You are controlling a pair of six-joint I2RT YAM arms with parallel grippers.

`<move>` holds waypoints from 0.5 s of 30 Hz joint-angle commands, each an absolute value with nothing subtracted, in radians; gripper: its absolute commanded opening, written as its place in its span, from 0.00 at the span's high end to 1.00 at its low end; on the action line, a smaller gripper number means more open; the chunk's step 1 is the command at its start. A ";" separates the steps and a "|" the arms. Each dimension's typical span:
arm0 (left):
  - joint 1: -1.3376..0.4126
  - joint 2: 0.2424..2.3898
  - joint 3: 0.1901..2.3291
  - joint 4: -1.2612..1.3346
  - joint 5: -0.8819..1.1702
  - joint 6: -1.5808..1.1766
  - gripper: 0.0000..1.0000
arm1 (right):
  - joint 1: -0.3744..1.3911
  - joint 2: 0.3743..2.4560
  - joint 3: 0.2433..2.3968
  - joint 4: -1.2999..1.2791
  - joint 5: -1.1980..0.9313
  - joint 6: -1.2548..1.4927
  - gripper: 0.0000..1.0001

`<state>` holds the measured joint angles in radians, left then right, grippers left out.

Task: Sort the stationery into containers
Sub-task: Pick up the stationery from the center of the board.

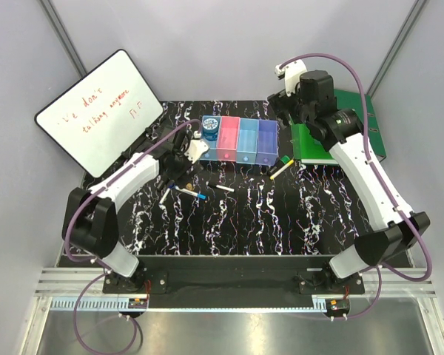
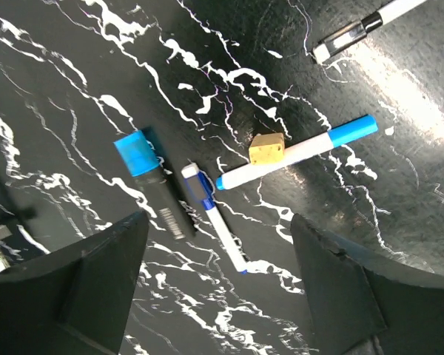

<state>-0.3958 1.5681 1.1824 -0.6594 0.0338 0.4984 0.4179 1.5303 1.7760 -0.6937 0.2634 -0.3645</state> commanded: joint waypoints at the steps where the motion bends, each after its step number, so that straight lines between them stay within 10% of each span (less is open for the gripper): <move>1: -0.399 1.594 1.183 -0.635 0.043 0.416 0.18 | 0.414 1.471 1.784 -0.692 0.226 -0.373 0.00; 15: -0.402 1.735 1.189 -0.572 0.043 0.330 0.23 | 0.414 1.440 1.775 -0.706 0.201 -0.354 0.00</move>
<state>-0.3977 1.7100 1.1820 -0.6254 0.0483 0.3717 0.4179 1.4712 1.7687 -0.7025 0.2184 -0.3630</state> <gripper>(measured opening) 0.779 0.994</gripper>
